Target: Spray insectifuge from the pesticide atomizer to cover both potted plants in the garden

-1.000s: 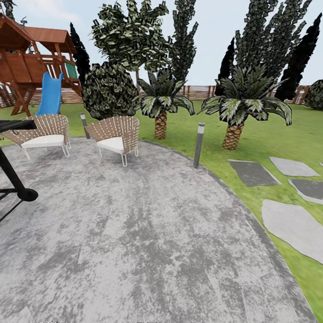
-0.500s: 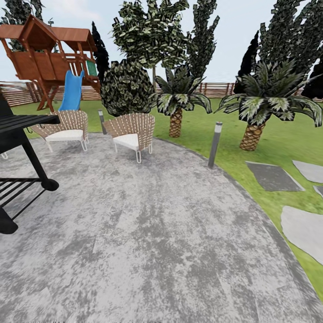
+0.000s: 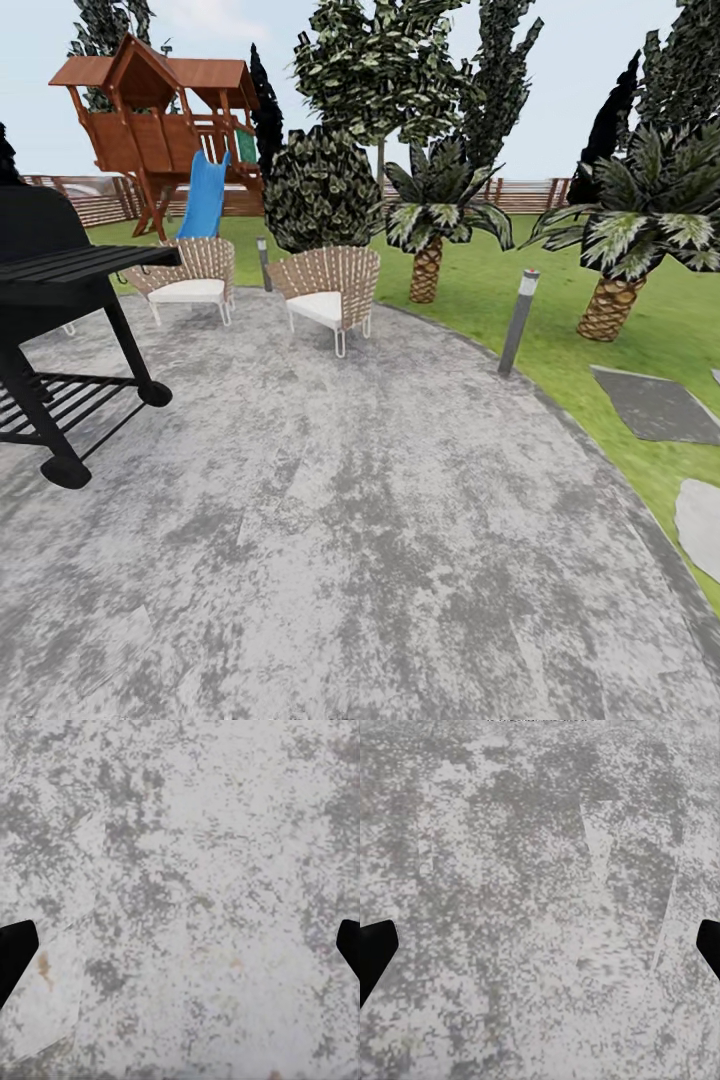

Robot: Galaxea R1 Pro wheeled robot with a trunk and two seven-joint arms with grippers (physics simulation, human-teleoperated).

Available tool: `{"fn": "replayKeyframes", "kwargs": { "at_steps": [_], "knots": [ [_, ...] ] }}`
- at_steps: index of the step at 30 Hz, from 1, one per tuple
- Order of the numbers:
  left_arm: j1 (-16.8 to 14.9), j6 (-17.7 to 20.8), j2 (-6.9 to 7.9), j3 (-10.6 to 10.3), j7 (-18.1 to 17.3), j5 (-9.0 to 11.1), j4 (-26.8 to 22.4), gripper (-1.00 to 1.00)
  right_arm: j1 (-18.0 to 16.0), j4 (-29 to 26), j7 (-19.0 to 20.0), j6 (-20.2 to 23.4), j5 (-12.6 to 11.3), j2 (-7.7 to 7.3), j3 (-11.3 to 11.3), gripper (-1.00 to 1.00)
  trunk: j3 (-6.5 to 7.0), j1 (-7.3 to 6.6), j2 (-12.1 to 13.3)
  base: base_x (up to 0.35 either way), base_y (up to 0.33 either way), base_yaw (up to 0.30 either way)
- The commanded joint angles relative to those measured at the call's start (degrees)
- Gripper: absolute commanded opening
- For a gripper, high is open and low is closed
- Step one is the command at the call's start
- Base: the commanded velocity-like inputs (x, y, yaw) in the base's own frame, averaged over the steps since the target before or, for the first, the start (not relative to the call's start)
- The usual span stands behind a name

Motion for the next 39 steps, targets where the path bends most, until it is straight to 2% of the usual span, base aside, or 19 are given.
{"fn": "replayKeyframes", "kwargs": {
  "at_steps": [1,39],
  "knots": [
    [-0.05,-0.19,-0.01,0.08,-0.07,0.13,0.08,1.00,-0.02,0.02,-0.19,-0.14,0.08,0.00,0.03,1.00,-0.11,-0.01,-0.02,0.000,0.000,0.228],
    [-0.05,-0.19,-0.01,0.08,-0.08,0.13,0.10,1.00,-0.02,-0.15,-0.28,-0.22,-0.01,0.00,-0.05,1.00,-1.13,-0.01,-0.02,0.000,0.000,0.272]
  ]
}}
